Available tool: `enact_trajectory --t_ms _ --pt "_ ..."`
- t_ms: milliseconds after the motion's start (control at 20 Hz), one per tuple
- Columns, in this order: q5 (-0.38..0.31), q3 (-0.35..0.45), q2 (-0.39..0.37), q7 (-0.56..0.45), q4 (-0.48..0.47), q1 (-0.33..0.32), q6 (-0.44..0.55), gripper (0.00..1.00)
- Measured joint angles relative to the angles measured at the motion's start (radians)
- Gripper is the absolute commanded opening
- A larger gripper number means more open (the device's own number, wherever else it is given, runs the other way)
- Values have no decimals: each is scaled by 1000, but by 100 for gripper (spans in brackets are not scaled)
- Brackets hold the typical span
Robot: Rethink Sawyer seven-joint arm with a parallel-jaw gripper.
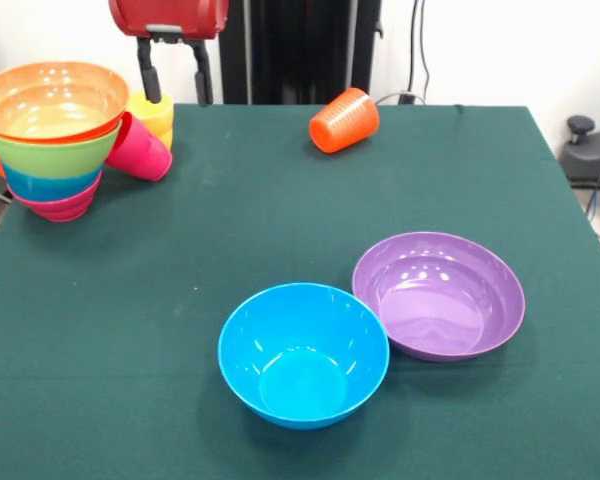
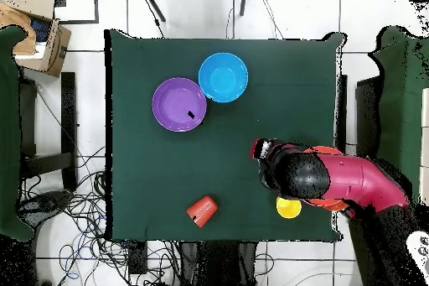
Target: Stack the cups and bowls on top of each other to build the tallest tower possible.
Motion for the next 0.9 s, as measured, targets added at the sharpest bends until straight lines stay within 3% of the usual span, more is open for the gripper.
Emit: enact_trajectory --t_ms 500,900 --pt "-57 4 7 0 -18 -10 0 100" --pt "-110 -37 145 0 -186 77 0 100"
